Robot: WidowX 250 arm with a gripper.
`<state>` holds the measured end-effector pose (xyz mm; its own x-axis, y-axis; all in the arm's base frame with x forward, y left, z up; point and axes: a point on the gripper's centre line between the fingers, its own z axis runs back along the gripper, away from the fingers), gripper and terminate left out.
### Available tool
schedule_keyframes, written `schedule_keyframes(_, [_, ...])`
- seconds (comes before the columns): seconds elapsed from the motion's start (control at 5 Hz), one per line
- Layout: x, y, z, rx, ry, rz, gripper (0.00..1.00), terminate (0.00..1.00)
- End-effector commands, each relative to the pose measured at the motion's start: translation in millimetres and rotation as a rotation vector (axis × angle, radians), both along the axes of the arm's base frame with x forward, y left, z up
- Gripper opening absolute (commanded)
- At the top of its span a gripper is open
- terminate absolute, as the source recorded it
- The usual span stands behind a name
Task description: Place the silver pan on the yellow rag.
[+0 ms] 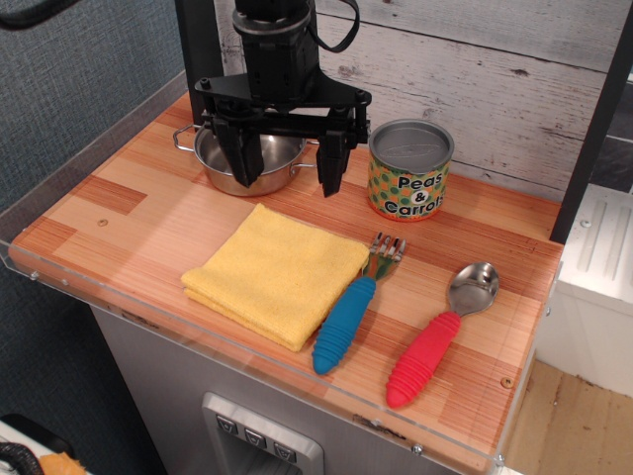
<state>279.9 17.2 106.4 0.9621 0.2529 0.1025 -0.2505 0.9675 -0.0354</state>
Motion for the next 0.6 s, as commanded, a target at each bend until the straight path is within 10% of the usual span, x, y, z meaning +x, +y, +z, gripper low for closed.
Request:
schedule_keyframes(0.0, [0, 0, 0, 0.0, 0.0, 0.0, 1.0, 0.0])
schedule_keyframes(0.4, [5, 49, -3, -0.086, -0.108, 0.385, 1.0, 0.0])
